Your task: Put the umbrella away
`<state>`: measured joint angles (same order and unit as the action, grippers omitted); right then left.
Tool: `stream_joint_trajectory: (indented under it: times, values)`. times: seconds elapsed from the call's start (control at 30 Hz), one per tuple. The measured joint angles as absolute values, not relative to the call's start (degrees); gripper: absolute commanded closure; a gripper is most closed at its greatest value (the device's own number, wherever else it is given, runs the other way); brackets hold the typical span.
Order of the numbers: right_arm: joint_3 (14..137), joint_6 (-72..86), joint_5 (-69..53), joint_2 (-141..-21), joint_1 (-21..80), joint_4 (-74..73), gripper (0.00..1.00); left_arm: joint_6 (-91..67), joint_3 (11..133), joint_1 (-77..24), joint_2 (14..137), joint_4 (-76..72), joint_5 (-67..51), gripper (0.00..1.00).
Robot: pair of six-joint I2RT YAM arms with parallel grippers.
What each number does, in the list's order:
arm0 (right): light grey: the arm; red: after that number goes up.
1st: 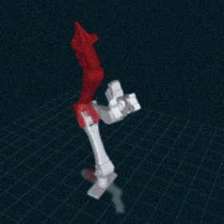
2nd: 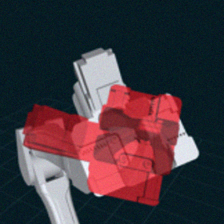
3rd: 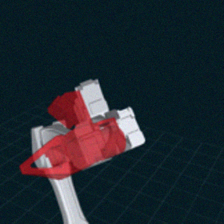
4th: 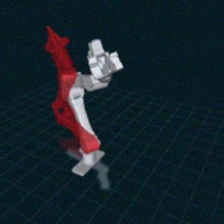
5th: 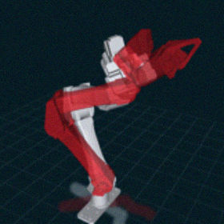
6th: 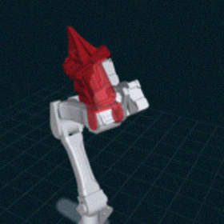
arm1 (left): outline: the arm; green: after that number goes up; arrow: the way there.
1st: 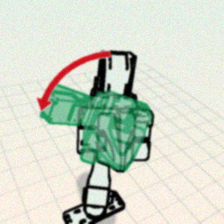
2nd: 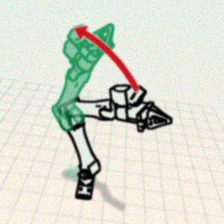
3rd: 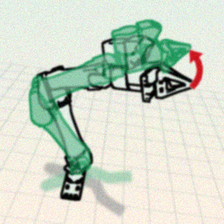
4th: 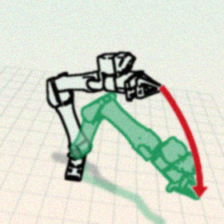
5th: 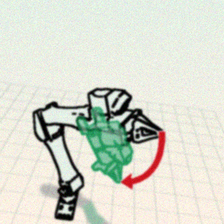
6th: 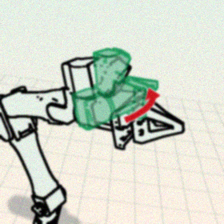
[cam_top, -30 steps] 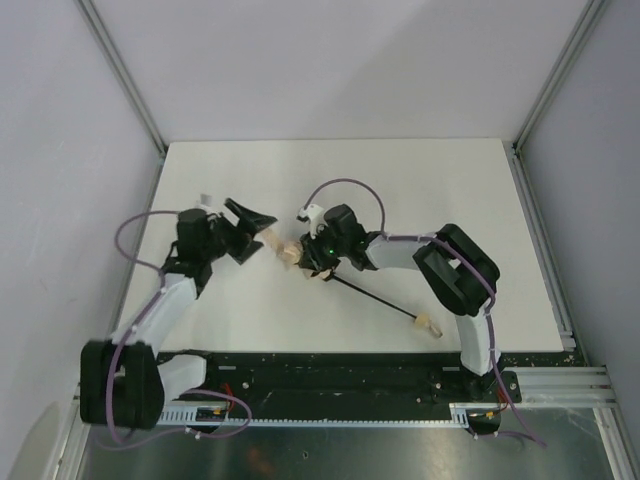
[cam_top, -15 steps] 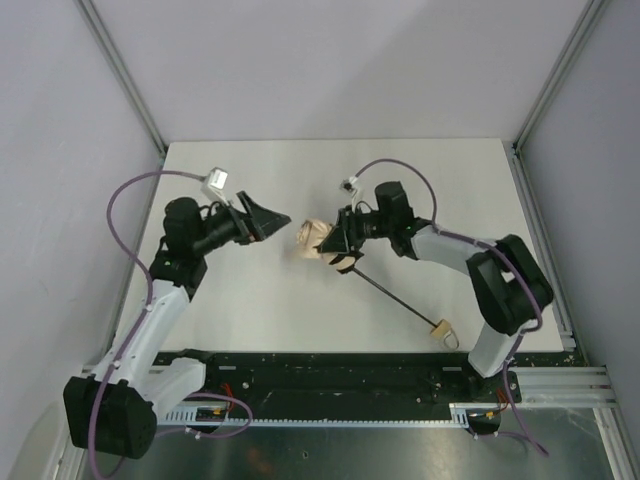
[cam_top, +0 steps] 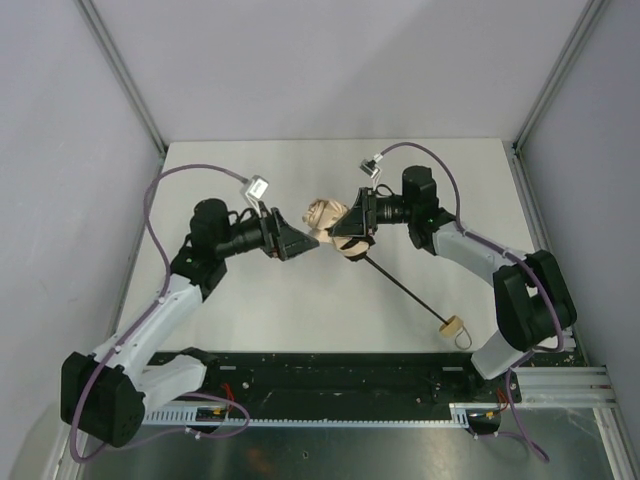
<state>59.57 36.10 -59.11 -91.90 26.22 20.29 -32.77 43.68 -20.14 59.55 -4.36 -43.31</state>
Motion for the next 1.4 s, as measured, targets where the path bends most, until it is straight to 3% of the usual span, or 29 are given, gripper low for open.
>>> stream_joint_trajectory:
  times: [0.1,0.23,0.43,0.7,0.77,0.9,1.07,1.1,1.2,1.4]
  values:
    - [59.59,36.69,-60.38,-91.18,25.76,19.79,1.00,-34.17,41.65,-22.46,59.68,-5.96,-42.11,0.15]
    - [60.23,30.41,-60.16,-89.73,25.19,12.25,1.00,-37.71,36.40,-23.14,56.34,-5.93,-37.17,0.03]
    - [60.66,24.45,-59.24,-89.45,25.39,5.98,1.00,-40.53,32.67,-23.14,47.57,-7.29,-32.93,0.01]
    - [60.66,33.15,-59.99,-89.43,26.09,12.99,1.00,-39.03,36.25,-26.04,56.84,-9.87,-35.79,0.04]
    - [60.66,34.52,-59.88,-89.43,26.30,13.82,1.00,-39.09,36.82,-26.76,58.87,-10.20,-35.79,0.11]
    - [60.66,36.60,-59.13,-89.43,27.14,14.70,1.00,-39.46,37.71,-27.20,61.34,-11.03,-35.75,0.38]
    - [60.66,40.95,-57.54,-89.43,28.03,16.69,1.00,-39.86,37.71,-27.49,61.41,-12.34,-35.68,0.88]
    - [60.66,42.24,-56.97,-89.43,28.08,17.12,1.00,-40.03,37.69,-27.53,61.39,-12.69,-35.62,0.94]
    - [60.66,46.57,-54.63,-89.43,28.08,18.74,1.00,-40.58,37.15,-27.70,61.01,-13.76,-34.74,0.99]
    - [60.66,54.11,-50.13,-89.36,29.43,22.06,0.98,-41.63,33.58,-29.32,56.10,-15.53,-30.04,1.00]
